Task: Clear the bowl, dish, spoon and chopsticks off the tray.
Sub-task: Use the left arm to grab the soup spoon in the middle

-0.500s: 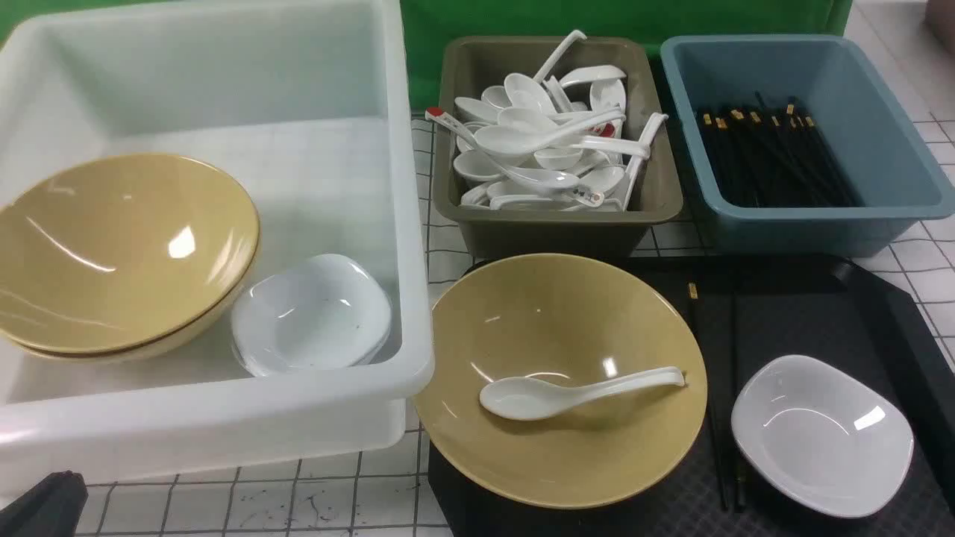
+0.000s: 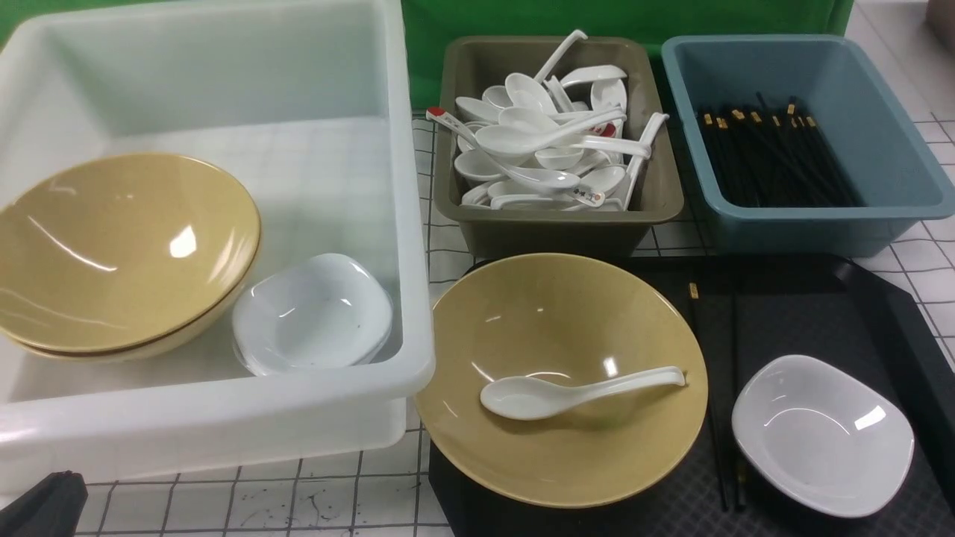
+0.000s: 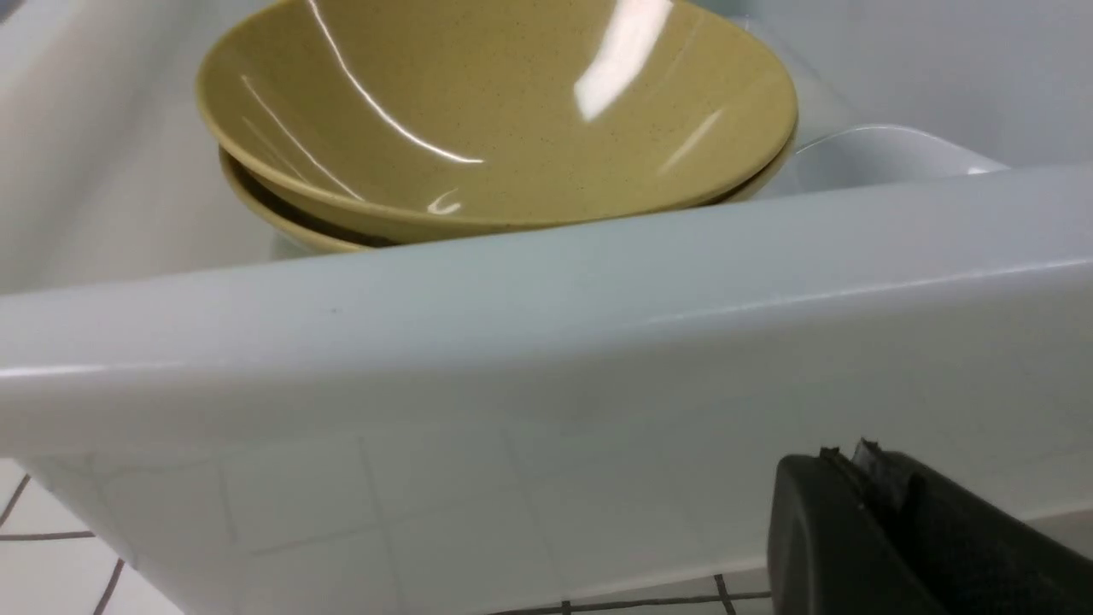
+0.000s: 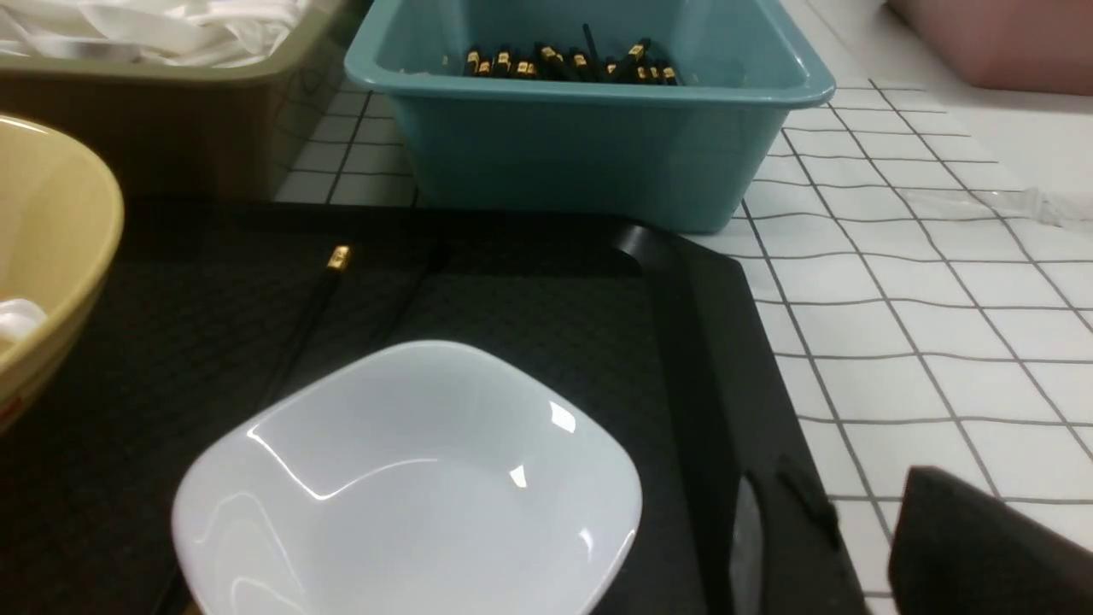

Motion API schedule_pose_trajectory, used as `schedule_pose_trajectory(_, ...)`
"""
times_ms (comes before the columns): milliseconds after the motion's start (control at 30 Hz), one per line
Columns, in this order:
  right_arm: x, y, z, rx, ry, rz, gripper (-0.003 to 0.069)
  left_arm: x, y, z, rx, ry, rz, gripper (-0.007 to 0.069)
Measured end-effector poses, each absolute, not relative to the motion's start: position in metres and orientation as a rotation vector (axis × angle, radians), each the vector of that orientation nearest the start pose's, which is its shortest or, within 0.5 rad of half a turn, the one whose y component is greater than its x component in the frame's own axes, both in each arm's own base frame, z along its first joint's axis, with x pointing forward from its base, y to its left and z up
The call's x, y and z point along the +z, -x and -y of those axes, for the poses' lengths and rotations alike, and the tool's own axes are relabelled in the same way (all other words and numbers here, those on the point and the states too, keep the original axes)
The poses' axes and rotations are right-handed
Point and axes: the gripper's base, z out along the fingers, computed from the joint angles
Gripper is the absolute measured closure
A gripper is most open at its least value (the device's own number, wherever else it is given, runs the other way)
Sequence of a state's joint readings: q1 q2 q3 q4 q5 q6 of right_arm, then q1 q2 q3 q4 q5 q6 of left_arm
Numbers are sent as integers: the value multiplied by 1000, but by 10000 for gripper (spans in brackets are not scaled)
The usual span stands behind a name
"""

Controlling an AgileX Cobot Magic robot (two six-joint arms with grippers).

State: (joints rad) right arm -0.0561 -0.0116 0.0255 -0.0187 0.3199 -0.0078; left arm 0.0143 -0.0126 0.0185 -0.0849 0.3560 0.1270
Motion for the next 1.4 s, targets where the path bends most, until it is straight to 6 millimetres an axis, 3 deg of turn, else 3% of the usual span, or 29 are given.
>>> schedule_pose_trajectory(533,176,-54,4,-63,-32,-1817,423,176,-54,1,52,-83,-1821,637)
schedule_pose_trajectory(733,179,-55,4,-64,-30,-1773,423,186,-56,1,63,-74,-1704,637)
schedule_pose_trajectory(900,200,-57,3,-67,-23,-1544,423,207,-56,-1,79,-49,-1477,637)
schedule_pose_trajectory(1033,227,-52,2,-61,-19,-1240,423,231,-50,-2,127,-52,-1199,637)
schedule_pose_trajectory(1200,251,-40,1,63,-75,-945,423,254,-38,-2,117,-27,-913,637)
schedule_pose_trajectory(1400,258,-35,1,136,-100,-855,426,267,-27,-2,-86,61,-749,637)
